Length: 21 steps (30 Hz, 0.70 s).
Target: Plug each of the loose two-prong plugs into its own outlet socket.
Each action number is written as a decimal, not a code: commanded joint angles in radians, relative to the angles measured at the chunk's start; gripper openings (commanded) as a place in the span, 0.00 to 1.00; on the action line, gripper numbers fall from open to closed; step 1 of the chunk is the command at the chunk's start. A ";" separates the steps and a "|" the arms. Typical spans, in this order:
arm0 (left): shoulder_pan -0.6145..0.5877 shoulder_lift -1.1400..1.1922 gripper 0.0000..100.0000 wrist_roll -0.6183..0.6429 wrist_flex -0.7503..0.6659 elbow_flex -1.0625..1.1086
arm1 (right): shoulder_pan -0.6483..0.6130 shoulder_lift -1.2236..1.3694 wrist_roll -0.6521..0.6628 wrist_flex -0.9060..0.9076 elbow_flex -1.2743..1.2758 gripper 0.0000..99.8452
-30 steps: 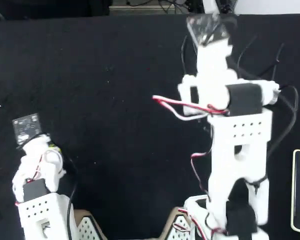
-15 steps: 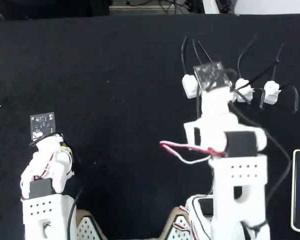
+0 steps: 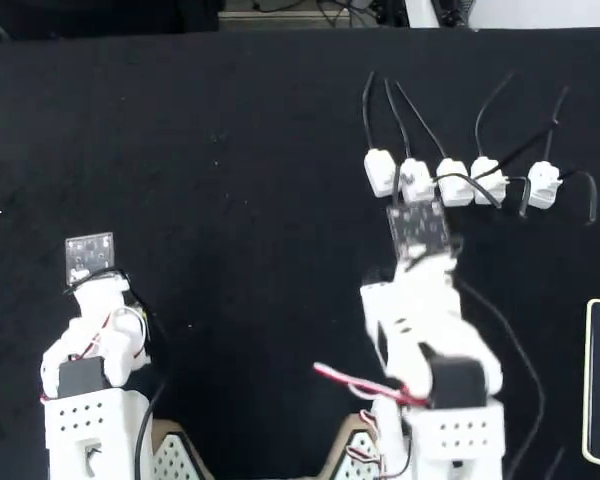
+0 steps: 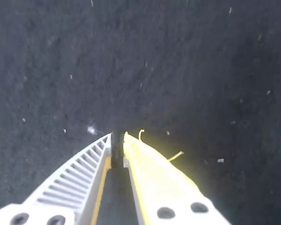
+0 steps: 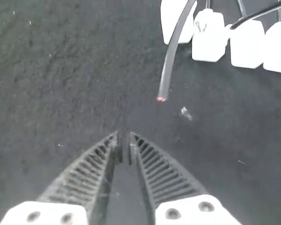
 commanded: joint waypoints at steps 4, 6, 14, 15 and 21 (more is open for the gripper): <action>0.013 -0.009 0.05 0.012 0.026 -0.067 | -0.078 -0.262 -0.003 -0.023 0.140 0.01; 0.013 -0.009 0.05 0.012 0.026 -0.077 | -0.077 -0.332 -0.005 -0.021 0.185 0.01; 0.016 -0.009 0.05 0.012 0.071 -0.176 | -0.077 -0.367 -0.130 0.026 0.225 0.01; 0.025 -0.009 0.05 0.012 0.101 -0.191 | -0.077 -0.367 -0.146 0.034 0.225 0.01; 0.116 -0.009 0.06 0.012 0.331 -0.282 | -0.077 -0.369 -0.164 0.005 0.363 0.01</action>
